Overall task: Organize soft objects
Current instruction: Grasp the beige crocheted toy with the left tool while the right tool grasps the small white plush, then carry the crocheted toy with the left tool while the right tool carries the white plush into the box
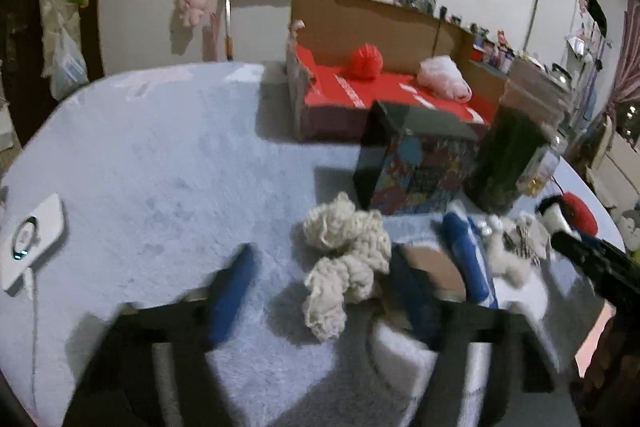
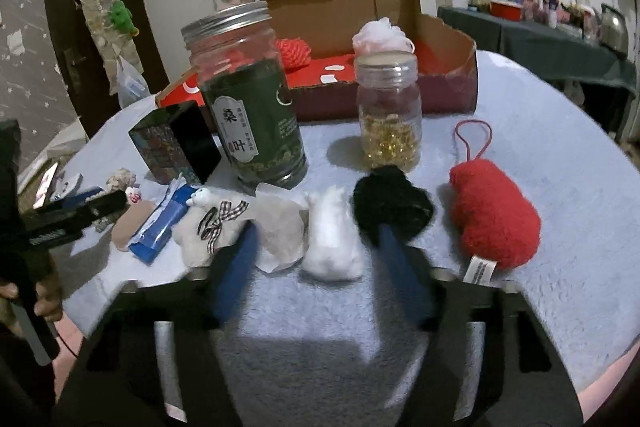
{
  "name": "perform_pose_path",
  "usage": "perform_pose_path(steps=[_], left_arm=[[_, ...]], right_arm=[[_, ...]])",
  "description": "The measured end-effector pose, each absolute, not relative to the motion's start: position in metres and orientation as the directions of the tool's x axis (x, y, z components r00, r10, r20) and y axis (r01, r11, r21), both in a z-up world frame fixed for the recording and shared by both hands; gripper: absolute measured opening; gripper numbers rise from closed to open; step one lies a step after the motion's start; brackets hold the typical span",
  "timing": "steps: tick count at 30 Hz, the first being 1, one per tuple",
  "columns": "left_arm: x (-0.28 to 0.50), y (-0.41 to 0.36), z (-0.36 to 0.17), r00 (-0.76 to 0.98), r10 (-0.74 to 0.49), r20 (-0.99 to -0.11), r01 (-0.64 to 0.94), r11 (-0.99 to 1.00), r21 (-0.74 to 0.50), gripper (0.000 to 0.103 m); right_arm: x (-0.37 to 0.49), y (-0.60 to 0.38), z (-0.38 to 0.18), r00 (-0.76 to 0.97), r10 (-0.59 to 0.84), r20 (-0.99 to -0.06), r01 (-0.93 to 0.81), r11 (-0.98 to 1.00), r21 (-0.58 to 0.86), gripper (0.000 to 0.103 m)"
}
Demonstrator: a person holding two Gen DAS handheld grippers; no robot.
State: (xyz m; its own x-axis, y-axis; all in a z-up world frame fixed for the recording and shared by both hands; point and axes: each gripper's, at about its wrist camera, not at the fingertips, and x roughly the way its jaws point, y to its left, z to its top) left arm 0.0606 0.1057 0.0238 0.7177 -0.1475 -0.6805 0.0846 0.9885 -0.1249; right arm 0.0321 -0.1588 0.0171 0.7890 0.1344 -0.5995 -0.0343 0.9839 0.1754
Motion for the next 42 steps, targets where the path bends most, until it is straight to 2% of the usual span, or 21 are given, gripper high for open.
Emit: perform_pose_path(steps=[1, 2, 4, 6, 14, 24, 42], left_arm=[[0.061, 0.107, 0.023, 0.71, -0.181, -0.68, 0.105, 0.983, -0.152, 0.033], [0.059, 0.107, 0.024, 0.71, -0.2, -0.676, 0.114, 0.979, -0.17, 0.026], [0.053, 0.104, 0.029, 0.729, -0.194, -0.656, 0.112, 0.98, -0.165, 0.024], [0.045, 0.097, 0.037, 0.757, -0.174, -0.629, 0.121, 0.984, -0.127, 0.023], [0.026, 0.06, 0.06, 0.767, -0.302, -0.566, 0.26, 0.953, -0.156, 0.022], [0.038, 0.009, 0.053, 0.688, -0.459, -0.562, 0.408, 0.885, -0.224, 0.022], [0.043, 0.008, 0.051, 0.675, -0.463, -0.575, 0.405, 0.883, -0.236, 0.022]], right_arm=[[0.033, -0.16, 0.017, 0.785, 0.143, -0.603, -0.037, 0.982, 0.185, 0.026], [0.033, -0.162, 0.016, 0.78, 0.155, -0.606, -0.041, 0.979, 0.197, 0.024], [0.032, -0.165, 0.016, 0.78, 0.187, -0.598, -0.055, 0.971, 0.231, 0.018], [0.027, -0.166, 0.02, 0.791, 0.189, -0.582, -0.061, 0.971, 0.232, 0.017], [0.014, -0.156, 0.036, 0.823, 0.212, -0.527, -0.128, 0.973, 0.191, 0.017], [0.02, -0.151, 0.04, 0.814, 0.273, -0.513, -0.176, 0.957, 0.23, 0.017], [0.026, -0.149, 0.039, 0.8, 0.293, -0.523, -0.198, 0.953, 0.231, 0.017]])
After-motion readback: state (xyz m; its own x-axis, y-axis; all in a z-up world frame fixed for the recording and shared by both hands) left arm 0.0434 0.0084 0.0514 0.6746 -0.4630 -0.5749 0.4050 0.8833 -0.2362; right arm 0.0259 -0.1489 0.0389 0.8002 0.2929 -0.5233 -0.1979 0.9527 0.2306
